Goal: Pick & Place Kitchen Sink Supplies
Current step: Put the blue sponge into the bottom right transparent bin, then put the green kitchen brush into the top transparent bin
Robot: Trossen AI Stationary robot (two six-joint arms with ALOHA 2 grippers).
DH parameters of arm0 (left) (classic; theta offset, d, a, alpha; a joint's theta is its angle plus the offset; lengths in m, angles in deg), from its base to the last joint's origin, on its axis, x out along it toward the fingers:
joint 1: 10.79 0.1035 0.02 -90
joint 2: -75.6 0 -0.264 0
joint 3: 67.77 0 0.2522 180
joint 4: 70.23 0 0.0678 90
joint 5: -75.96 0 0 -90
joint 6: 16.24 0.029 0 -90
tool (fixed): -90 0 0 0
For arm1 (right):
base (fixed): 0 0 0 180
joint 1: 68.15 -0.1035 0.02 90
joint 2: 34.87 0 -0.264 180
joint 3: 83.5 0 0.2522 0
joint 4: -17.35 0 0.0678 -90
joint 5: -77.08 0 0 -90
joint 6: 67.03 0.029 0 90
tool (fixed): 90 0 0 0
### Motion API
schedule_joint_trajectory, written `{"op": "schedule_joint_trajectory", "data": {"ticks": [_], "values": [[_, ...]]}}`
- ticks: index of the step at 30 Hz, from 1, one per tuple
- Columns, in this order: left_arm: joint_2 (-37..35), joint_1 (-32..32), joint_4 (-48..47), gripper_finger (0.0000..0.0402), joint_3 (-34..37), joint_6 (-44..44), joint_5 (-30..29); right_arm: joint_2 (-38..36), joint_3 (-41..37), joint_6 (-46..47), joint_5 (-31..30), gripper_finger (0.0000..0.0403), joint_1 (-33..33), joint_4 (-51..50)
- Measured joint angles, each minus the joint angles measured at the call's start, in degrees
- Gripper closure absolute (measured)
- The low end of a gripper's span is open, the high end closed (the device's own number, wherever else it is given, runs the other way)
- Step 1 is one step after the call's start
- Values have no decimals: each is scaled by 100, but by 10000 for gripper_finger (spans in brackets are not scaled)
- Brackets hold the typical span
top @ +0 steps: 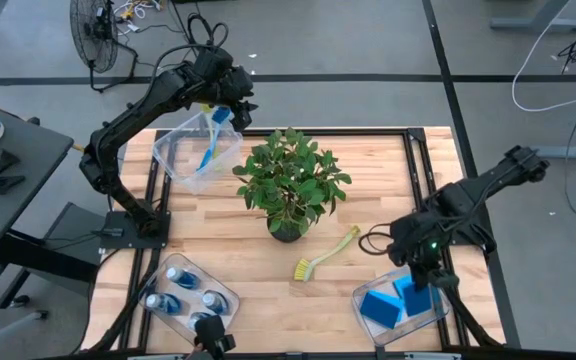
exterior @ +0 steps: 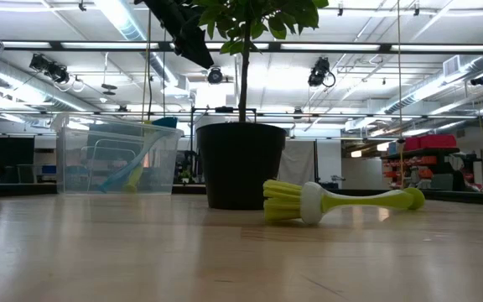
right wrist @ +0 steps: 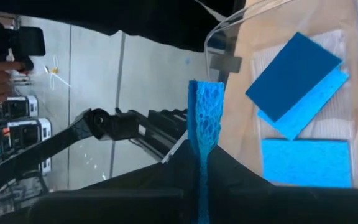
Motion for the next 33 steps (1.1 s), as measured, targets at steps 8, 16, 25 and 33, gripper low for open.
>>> {"op": "schedule_joint_trajectory", "data": {"ticks": [8,16,25,33], "values": [[0,0,-2,211,0,13,0,210,0,527,-92,368,-149,-30],[0,0,13,211,0,149,-2,360,0,653,-197,314,-149,-81],[0,0,26,211,0,149,-2,360,0,493,-548,247,-147,-78],[0,2,31,211,0,149,-2,360,0,452,-920,207,-147,-87]]}}
